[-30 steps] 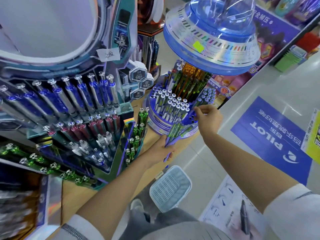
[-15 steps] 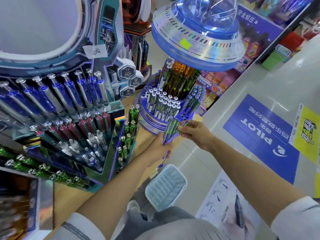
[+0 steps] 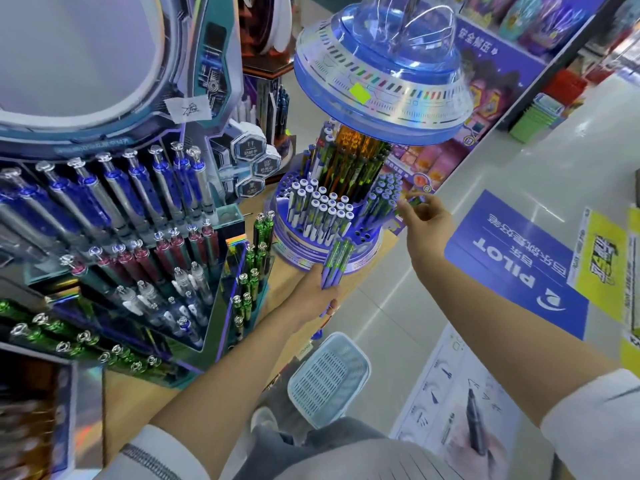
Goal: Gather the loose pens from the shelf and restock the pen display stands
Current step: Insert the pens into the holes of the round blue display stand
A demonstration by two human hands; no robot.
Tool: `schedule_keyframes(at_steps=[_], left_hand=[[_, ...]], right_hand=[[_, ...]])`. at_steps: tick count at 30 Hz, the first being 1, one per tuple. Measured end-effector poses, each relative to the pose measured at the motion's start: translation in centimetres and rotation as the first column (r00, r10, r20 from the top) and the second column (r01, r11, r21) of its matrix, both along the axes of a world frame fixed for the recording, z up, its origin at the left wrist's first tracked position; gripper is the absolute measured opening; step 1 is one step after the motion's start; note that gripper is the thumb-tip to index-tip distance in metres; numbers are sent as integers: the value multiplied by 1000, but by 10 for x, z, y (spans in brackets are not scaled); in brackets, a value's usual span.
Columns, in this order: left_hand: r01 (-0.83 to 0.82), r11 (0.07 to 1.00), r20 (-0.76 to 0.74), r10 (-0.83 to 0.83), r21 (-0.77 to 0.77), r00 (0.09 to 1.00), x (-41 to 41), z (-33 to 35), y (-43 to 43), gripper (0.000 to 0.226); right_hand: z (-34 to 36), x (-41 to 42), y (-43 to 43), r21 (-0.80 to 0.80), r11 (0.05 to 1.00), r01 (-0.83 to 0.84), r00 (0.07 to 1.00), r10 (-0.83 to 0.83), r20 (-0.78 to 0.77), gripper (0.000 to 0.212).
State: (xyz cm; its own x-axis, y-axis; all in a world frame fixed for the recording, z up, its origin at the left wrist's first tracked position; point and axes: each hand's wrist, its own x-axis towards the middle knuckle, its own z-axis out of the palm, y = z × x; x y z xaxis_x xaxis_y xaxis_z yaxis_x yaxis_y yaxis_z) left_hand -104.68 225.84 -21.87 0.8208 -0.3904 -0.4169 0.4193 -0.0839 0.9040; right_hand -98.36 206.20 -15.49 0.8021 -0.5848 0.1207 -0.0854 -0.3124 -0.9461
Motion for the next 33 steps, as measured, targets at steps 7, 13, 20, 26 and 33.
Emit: schedule_keyframes(at_steps=[7, 13, 20, 26, 33], left_hand=[[11, 1000, 7, -11, 12, 1000, 1, 3, 4, 22], [17, 1000, 5, -17, 13, 1000, 3, 3, 4, 22], [12, 1000, 13, -12, -7, 1000, 5, 4, 4, 18], [-25, 998, 0, 25, -61, 1000, 2, 6, -1, 5], [-43, 995, 24, 45, -94, 999, -2, 13, -19, 18]], right_hand=[[-6, 5, 10, -113, 994, 4, 997, -13, -75, 15], [-10, 8, 15, -83, 996, 16, 997, -22, -78, 31], [-12, 8, 16, -17, 999, -48, 997, 47, -54, 28], [-17, -2, 11, -12, 991, -134, 975, 130, -178, 20], [-15, -31, 2, 328, 736, -592, 565, 669, -482, 19]])
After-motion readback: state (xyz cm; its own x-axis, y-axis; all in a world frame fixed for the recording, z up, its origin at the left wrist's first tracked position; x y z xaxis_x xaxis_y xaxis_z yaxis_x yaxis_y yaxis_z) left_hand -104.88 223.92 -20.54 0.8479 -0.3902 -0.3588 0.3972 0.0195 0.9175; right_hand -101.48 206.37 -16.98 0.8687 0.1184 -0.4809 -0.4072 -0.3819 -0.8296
